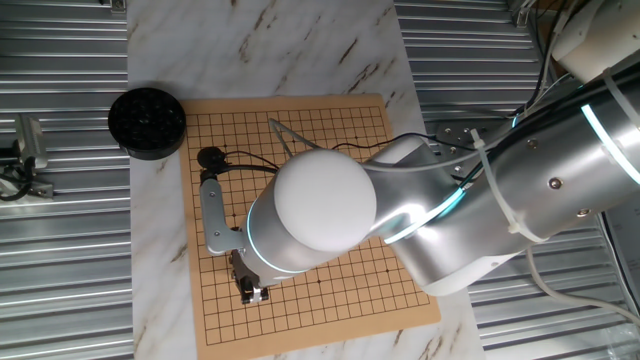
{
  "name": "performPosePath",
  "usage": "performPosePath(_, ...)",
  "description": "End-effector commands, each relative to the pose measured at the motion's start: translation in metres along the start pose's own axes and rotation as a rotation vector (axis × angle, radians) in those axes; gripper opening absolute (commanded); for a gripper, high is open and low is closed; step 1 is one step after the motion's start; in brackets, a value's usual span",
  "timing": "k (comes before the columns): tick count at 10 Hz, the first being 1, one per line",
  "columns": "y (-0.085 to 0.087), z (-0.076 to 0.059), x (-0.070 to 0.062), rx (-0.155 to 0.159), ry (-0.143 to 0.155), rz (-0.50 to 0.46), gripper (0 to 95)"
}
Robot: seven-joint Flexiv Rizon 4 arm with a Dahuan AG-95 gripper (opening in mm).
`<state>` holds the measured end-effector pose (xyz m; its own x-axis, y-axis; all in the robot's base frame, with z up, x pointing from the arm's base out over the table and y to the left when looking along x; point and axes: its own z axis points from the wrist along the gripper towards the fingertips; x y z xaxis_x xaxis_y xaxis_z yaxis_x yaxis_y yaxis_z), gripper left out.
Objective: Play the first move as black on the 3-4 point in the upper right corner of the Go board
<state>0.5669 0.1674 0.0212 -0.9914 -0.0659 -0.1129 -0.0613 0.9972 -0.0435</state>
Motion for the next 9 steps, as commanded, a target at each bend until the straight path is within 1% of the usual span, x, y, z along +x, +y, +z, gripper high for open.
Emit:
performPosePath(1, 0.0006, 0.0002, 0.0000, -0.004, 0.001, -0.003, 0.0)
performPosePath(5, 0.0006, 0.0004, 0.0000, -0.005, 0.002, -0.005, 0.0)
performPosePath(6, 0.0006, 0.0004, 0.0000, -0.005, 0.002, -0.004, 19.0)
performPosePath(9, 0.0006, 0.0004, 0.0000, -0.007, 0.002, -0.004, 19.0)
